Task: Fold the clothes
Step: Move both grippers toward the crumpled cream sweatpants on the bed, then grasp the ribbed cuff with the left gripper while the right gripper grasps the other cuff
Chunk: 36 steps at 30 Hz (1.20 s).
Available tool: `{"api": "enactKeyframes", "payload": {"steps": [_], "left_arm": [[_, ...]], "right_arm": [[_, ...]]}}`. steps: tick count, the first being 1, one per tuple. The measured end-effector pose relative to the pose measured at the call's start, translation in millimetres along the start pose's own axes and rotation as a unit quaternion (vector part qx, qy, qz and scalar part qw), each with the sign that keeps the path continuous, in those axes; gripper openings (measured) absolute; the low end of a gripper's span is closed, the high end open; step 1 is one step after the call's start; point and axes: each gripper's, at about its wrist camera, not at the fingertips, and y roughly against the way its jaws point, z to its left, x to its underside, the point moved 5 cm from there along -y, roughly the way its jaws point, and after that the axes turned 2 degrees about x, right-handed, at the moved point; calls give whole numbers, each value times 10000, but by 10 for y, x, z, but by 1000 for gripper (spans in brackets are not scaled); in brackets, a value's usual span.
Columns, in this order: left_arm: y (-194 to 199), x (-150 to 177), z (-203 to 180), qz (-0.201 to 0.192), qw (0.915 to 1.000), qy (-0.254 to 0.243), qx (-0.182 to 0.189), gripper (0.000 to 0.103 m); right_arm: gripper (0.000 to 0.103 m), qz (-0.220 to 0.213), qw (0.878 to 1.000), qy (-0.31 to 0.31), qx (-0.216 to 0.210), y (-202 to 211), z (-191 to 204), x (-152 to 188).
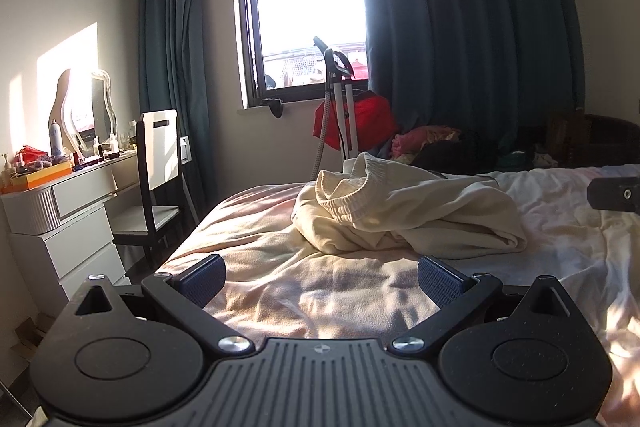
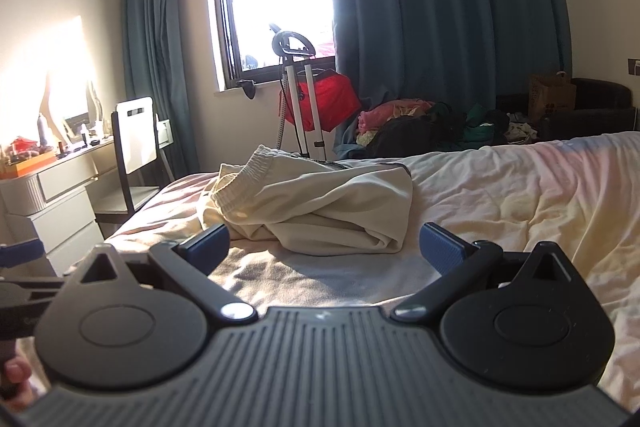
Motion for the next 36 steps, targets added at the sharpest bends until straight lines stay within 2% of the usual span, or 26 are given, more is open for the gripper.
{"api": "enactKeyframes", "payload": {"steps": [4, 7, 9, 11, 13, 16, 21, 24, 26, 28, 30, 32, 35, 36], "left_arm": [[-77, 60, 1, 117, 9999, 67, 60, 103], [-190, 95, 27, 307, 9986, 308, 315, 103], [-365, 80, 51, 469, 9972, 449, 367, 103], [-571, 32, 61, 560, 9969, 460, 297, 103], [-815, -52, 100, 609, 9964, 530, 253, 103], [-1249, -177, 175, 700, 9942, 790, 208, 103], [-2189, -425, 343, 827, 9850, 1512, 101, 103], [-2756, -553, 396, 848, 9797, 1796, 255, 103], [-3106, -583, 422, 879, 9717, 2104, 622, 100], [-3425, -577, 435, 864, 9659, 2306, 801, 96], [-3720, -558, 494, 837, 9587, 2596, 810, 94], [-3975, -545, 585, 767, 9436, 3042, 1060, 89], [-4298, -520, 698, 753, 9188, 3600, 1431, 74], [-4358, -526, 687, 811, 9192, 3548, 1503, 62]], "right_arm": [[103, 7, 10000, -38, -5, 17, -25, -3], [103, -24, 9998, -204, 48, 62, -87, -41], [103, -29, 9990, -433, 41, 85, -177, -86], [103, 164, 9963, -841, -83, 33, -315, -96], [103, 405, 9927, -1127, -137, -60, -449, -57], [103, 541, 9908, -1236, -79, -171, -563, 38], [103, 262, 9954, -925, 19, -363, -556, 128], [103, 300, 9935, -1094, -49, -549, -566, 189], [103, 351, 9923, -1179, -119, -681, -554, 230], [103, 459, 9900, -1304, -287, -832, -513, 287], [103, 607, 9865, -1443, -474, -979, -470, 346], [103, 811, 9833, -1528, -565, -1144, -440, 414], [101, 1161, 9774, -1676, -560, -1396, -452, 552], [101, 1276, 9736, -1796, -595, -1468, -472, 604]]}}
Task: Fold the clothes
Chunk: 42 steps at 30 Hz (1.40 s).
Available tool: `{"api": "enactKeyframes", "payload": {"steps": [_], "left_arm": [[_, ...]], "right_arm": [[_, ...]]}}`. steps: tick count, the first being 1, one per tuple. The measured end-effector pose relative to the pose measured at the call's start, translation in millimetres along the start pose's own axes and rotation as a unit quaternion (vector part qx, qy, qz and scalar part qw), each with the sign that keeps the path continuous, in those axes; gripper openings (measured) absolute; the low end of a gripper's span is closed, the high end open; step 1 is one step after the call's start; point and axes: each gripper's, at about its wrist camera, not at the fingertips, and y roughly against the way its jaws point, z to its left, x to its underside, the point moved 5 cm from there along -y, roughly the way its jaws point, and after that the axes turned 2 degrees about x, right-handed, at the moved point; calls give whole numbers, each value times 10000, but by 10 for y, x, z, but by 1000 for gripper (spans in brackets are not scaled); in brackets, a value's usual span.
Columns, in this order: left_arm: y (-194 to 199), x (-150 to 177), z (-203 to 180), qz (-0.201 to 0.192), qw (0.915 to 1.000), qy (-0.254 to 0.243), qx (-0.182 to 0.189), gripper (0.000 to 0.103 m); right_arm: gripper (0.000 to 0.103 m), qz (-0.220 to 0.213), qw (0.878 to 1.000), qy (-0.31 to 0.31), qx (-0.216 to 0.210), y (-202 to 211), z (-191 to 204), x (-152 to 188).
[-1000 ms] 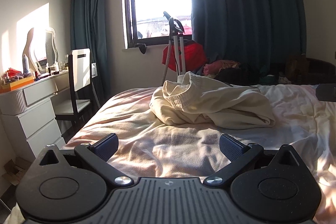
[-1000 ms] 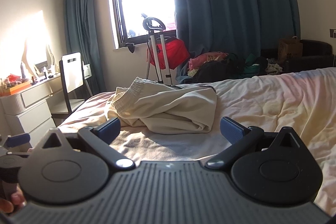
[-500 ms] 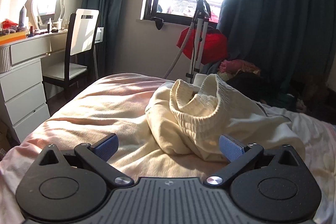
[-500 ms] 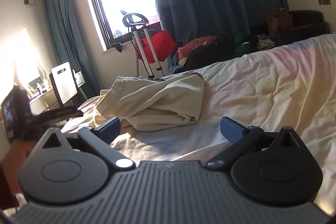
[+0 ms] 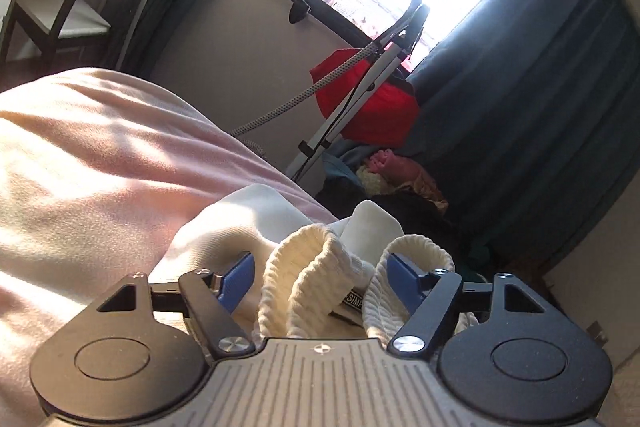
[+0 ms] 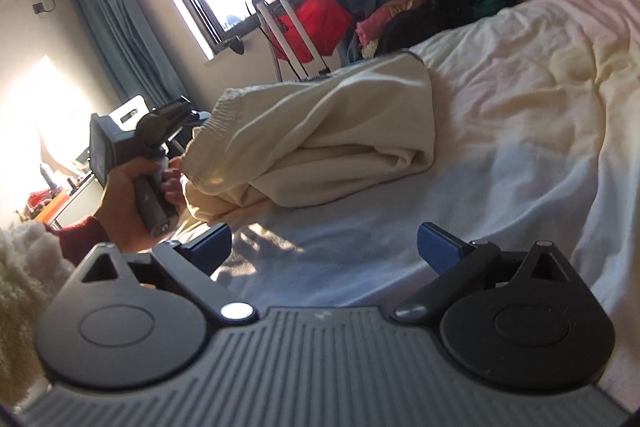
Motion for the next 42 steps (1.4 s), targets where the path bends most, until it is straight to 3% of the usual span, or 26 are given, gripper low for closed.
{"api": "enactKeyframes", "payload": {"steps": [1, 2, 6, 10, 14, 19, 25, 30, 33, 36, 39, 42], "left_arm": [[-59, -13, 2, 86, 9999, -46, 40, 48], [-118, -26, 3, 172, 9998, -96, 79, 47], [-18, -29, -311, 318, 9896, -1400, 24, 28], [440, 26, -667, 292, 9817, -1868, 222, 14], [1199, 278, -1030, 59, 9818, -1752, 732, 13], [2237, 736, -1370, -59, 9780, -1801, 1051, 12], [3194, 1108, -1483, -135, 9780, -1779, 1079, 11], [3762, 1269, -1247, -111, 9819, -1529, 1116, 11], [3914, 1281, -1012, -100, 9844, -1432, 1021, 11], [3933, 1206, -689, -13, 9904, -941, 1011, 11], [3922, 1118, -396, 35, 9935, -418, 1056, 11], [3872, 1018, -211, 30, 9931, -119, 1162, 12]], "right_arm": [[101, 109, 9998, -142, -46, -71, -38, 20], [101, 184, 9994, -272, -69, -124, -70, 33], [101, 189, 9990, -393, -74, -202, -103, 46], [101, -10, 9997, -250, 37, -108, -59, 14], [101, -583, 9975, 117, 388, 129, -35, -131], [101, -1072, 9940, 47, 229, 498, -51, -256], [101, -1173, 9929, -111, -130, 798, -45, -242], [101, -1024, 9910, -775, -368, 973, -173, -165], [101, -904, 9900, -1024, -365, 1030, -246, -137], [101, -558, 9883, -1368, -376, 944, -356, -99], [102, -146, 9793, -1960, -483, 754, -461, 12], [95, 16, 9786, -1998, -500, 566, -438, 102]]}}
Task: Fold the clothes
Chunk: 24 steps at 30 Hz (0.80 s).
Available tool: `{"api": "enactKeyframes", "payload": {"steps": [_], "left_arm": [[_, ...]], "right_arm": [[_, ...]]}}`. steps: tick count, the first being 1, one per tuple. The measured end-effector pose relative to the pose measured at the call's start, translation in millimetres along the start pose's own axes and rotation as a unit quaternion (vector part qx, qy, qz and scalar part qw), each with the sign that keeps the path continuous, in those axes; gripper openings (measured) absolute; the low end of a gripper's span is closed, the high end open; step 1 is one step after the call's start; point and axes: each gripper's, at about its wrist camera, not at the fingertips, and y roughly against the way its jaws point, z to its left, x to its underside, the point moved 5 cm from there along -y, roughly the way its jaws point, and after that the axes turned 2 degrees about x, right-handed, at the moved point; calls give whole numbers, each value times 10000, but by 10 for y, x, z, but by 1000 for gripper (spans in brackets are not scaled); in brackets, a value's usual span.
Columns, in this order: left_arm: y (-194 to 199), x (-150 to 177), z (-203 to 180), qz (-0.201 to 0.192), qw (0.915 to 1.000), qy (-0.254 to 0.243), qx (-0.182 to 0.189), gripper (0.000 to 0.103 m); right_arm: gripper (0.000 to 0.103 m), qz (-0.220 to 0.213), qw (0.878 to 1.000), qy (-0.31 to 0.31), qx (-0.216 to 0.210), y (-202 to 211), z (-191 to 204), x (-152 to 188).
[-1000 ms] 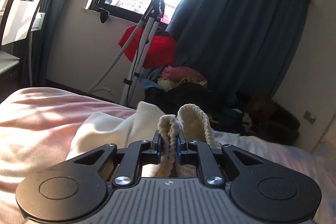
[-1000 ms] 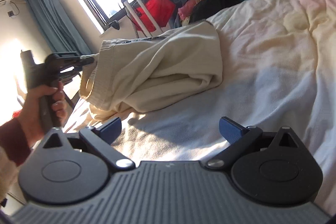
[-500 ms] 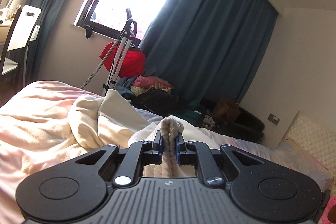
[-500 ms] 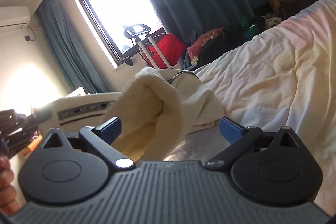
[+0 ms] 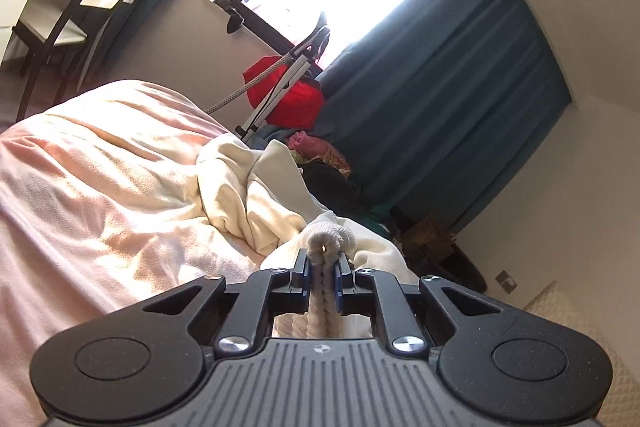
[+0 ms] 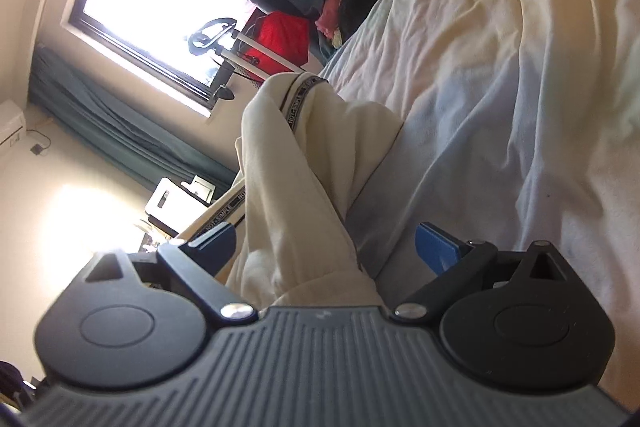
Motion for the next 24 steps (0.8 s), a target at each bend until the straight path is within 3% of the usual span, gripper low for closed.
{"api": "enactKeyframes", "payload": {"steps": [2, 6, 9, 15, 19, 24], "left_arm": [[-35, -69, 96, 20, 10000, -37, 15, 12], [-120, -149, 293, 39, 10000, 10, -83, 12], [-189, -155, 404, 121, 9996, 36, -244, 12], [-314, -135, 560, 211, 9984, 58, -515, 13], [-384, -141, 637, 361, 9971, -67, -661, 14], [-454, -98, 643, 517, 9948, -237, -840, 17]], "right_arm": [[77, 177, 9994, 299, 88, -161, 54, 81], [68, 638, 9953, 716, -104, -459, 154, 264], [67, 911, 9913, 916, -242, -602, 248, 408], [65, 1006, 9872, 1238, -6, -772, 254, 491], [45, 922, 9837, 1532, 193, -696, 370, 518], [35, 561, 9807, 1835, 379, -396, 556, 501]]}}
